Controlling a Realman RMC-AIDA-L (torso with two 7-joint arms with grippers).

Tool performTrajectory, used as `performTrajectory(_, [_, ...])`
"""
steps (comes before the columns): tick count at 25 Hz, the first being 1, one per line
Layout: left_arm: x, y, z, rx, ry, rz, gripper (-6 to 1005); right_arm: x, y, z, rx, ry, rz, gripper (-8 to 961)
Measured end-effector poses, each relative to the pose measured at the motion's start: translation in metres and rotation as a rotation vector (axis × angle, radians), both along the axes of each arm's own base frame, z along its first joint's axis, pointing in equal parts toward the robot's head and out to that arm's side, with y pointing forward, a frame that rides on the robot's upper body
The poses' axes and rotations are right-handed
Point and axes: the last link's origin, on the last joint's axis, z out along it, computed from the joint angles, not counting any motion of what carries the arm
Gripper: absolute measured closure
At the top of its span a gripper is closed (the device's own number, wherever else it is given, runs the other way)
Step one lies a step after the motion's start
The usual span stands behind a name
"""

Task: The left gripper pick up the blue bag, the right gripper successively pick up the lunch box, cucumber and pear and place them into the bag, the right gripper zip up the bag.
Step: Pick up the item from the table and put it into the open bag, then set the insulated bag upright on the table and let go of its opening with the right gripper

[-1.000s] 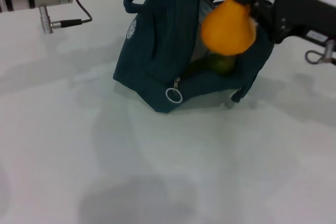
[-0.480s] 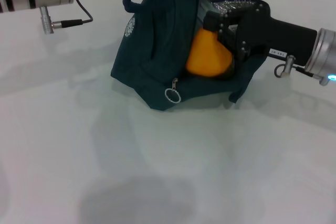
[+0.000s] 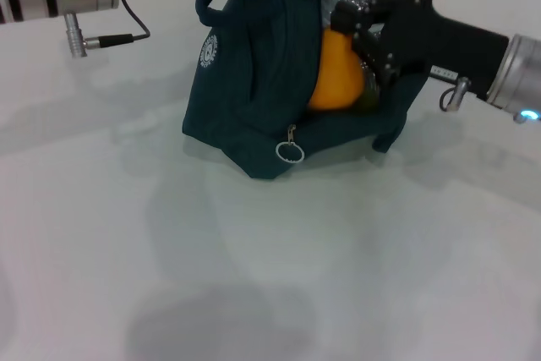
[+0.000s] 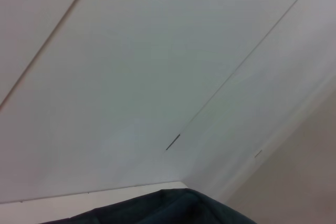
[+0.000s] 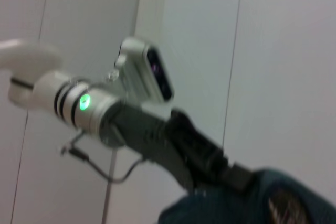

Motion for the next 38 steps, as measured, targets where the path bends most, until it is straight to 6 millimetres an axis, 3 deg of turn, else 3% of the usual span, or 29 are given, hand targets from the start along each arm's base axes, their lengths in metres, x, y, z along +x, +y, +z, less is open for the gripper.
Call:
performTrajectory(4, [-0.001,-0.001,0.000,-0.002,-0.002,0.007,913,0.005,-0.001,-0.010,-0.017,-0.062,-0.014,899])
performTrajectory(15, [-0.002,-0.002,-0.001,-0.010,-0.004,0.011,912,0.001,0.009,-0.012,-0.057,-0.061,-0.095,859])
performTrajectory(19, [-0.002,-0.003,-0.001,-0.015,-0.005,0.008,912,0.002,0.016,-0.011,-0.097,-0.033,-0.196,844])
performTrajectory(28, [-0.003,-0.003,-0.001,-0.017,0.000,0.007,912,0.005,0.013,-0.004,-0.114,0.014,-0.230,811])
performTrajectory(31, [-0.004,-0.004,-0.002,-0.017,0.000,0.008,912,0.007,0.010,-0.003,-0.127,0.024,-0.233,593])
performTrajectory(36, [-0.011,-0.006,0.000,-0.012,-0.001,0.024,912,0.023,-0.017,0.012,-0.136,0.101,-0.183,365])
performTrajectory(38, [-0.013,-0.006,0.001,-0.009,-0.002,0.030,911,0.036,-0.030,0.020,-0.096,0.106,-0.169,345])
